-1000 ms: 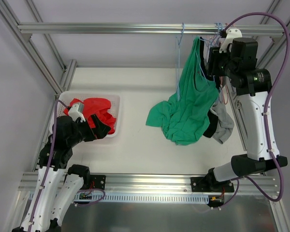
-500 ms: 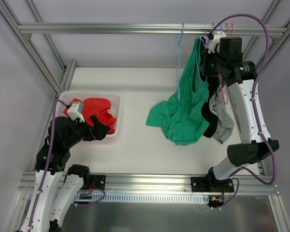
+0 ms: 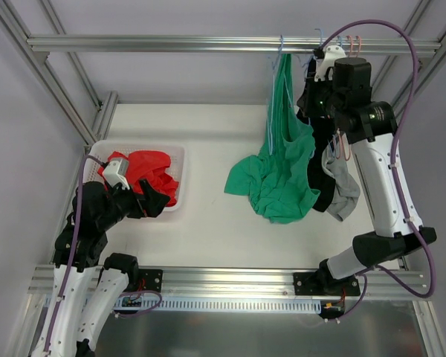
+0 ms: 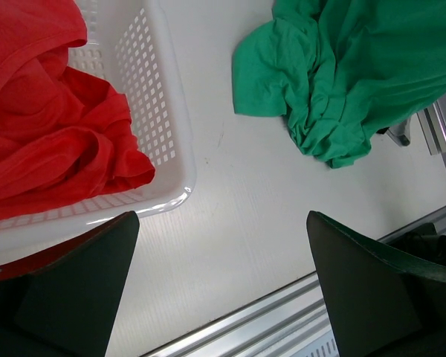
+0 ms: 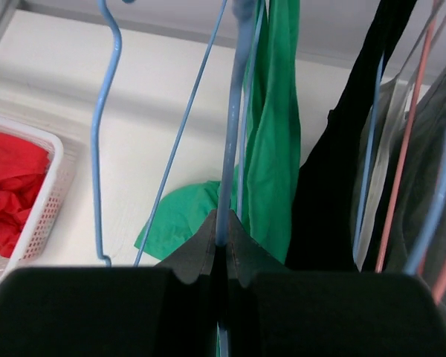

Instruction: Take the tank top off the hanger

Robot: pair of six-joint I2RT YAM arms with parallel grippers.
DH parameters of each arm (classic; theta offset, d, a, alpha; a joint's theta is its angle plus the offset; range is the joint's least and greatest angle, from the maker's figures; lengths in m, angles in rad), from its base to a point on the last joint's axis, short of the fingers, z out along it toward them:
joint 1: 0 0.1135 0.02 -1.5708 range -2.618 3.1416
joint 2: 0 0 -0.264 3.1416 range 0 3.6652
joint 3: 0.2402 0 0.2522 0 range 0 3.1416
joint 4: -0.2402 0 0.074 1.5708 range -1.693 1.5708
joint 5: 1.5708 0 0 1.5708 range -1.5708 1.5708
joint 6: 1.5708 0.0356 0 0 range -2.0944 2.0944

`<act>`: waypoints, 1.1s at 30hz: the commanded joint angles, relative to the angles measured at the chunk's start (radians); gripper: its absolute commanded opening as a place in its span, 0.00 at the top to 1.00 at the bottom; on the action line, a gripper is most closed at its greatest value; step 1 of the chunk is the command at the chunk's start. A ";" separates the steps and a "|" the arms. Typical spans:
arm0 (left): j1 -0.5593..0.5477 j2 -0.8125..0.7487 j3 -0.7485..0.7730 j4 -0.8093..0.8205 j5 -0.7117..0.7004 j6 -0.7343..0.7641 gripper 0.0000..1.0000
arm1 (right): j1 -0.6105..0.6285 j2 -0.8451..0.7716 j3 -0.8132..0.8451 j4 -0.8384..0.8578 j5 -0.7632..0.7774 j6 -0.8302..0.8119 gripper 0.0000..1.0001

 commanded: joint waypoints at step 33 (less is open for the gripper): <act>-0.790 0.444 0.447 0.419 -0.195 0.122 0.01 | 0.001 -1.084 -0.553 -0.501 -0.375 0.096 1.00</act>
